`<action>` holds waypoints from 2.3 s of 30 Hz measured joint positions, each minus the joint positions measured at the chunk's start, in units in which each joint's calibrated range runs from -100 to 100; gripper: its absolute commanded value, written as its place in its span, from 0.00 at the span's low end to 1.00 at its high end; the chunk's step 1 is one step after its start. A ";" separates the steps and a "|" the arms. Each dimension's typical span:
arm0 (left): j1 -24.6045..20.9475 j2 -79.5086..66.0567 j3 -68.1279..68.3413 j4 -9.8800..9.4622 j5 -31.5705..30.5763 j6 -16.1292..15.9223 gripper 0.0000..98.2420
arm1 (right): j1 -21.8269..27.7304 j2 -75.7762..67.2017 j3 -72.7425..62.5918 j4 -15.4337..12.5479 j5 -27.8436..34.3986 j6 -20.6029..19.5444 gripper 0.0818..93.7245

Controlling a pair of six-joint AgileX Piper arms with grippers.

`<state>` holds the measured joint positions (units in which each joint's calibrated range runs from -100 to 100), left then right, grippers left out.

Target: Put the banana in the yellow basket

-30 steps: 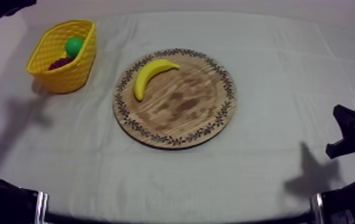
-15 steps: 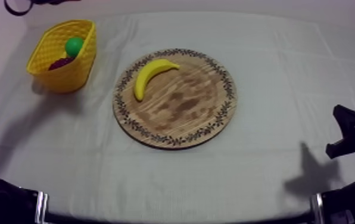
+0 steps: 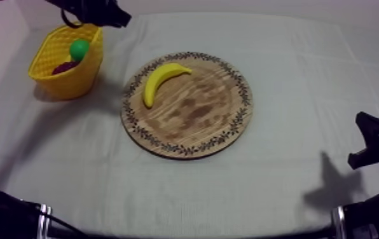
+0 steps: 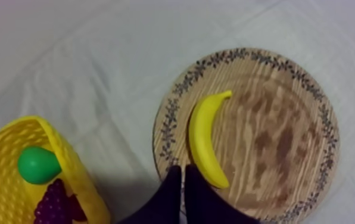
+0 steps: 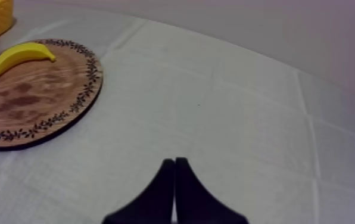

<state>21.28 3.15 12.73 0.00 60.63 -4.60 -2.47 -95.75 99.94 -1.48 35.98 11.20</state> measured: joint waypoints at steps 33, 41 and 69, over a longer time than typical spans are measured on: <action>3.56 8.99 7.22 0.00 -11.70 1.61 0.74 | 0.00 0.00 0.00 0.00 0.00 0.00 0.00; 3.63 10.45 7.67 0.00 -12.50 1.69 0.76 | 0.00 0.00 0.00 0.00 0.00 0.00 0.00; 3.55 31.53 -7.16 0.85 -9.88 1.29 0.70 | 0.00 0.00 0.00 0.00 0.02 0.00 0.00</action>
<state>24.83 34.68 5.57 0.85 50.76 -3.32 -2.47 -95.75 99.94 -1.48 36.00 11.20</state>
